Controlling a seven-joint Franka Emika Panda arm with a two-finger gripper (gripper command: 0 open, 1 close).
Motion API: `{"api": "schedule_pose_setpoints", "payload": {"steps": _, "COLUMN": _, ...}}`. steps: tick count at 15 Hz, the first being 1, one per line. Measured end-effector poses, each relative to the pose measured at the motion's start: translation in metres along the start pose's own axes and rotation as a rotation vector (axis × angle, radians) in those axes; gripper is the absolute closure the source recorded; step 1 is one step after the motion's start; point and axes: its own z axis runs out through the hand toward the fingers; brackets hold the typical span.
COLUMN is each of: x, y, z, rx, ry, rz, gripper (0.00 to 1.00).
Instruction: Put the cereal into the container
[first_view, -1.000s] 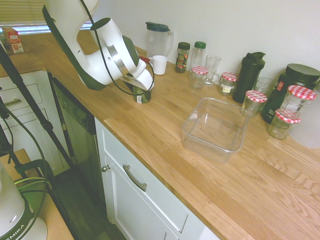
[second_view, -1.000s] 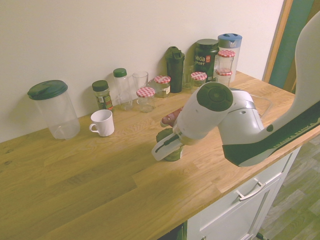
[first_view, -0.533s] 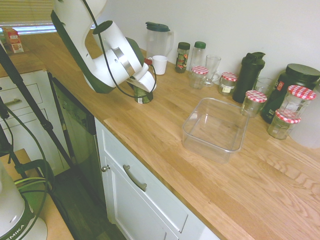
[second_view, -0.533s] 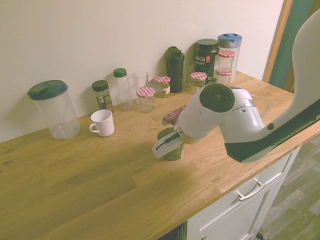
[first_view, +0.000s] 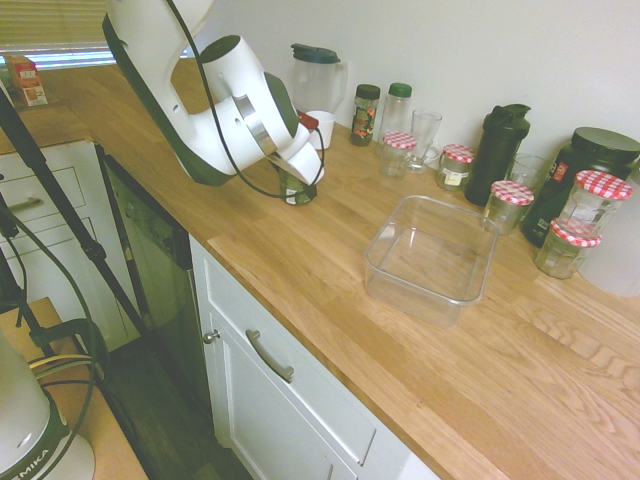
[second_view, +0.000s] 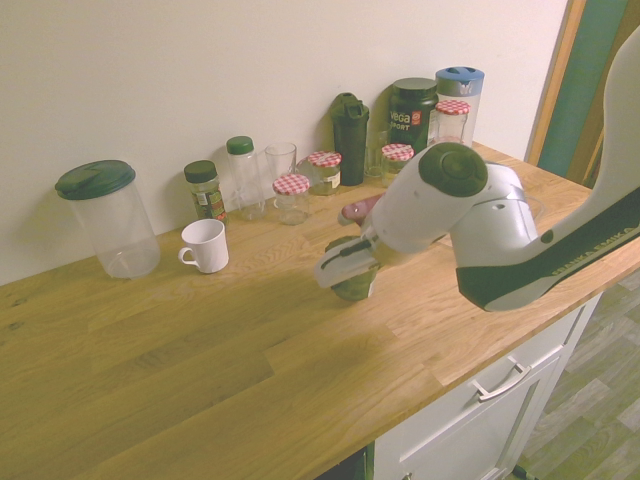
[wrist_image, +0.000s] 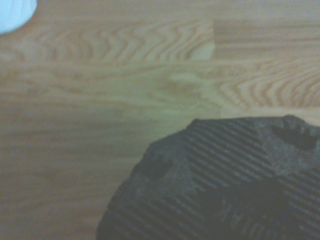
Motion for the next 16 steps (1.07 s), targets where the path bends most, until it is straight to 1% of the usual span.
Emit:
{"api": "schedule_pose_setpoints", "payload": {"steps": 5, "x": 0.085, "y": -0.015, "z": -0.034, "rx": 0.064, "ry": 0.094, "rz": 0.073, "gripper": 1.0}}
{"api": "schedule_pose_setpoints", "payload": {"steps": 7, "x": 0.126, "y": -0.009, "z": -0.042, "rx": 0.061, "ry": 0.141, "rz": 0.096, "gripper": 1.0}}
{"api": "schedule_pose_setpoints", "payload": {"steps": 9, "x": 0.165, "y": 0.01, "z": -0.045, "rx": 0.035, "ry": 0.179, "rz": 0.118, "gripper": 1.0}}
{"api": "schedule_pose_setpoints", "payload": {"steps": 11, "x": 0.191, "y": 0.029, "z": -0.05, "rx": 0.007, "ry": 0.204, "rz": 0.122, "gripper": 1.0}}
{"api": "schedule_pose_setpoints", "payload": {"steps": 16, "x": 0.231, "y": 0.084, "z": -0.054, "rx": -0.107, "ry": 0.22, "rz": 0.13, "gripper": 1.0}}
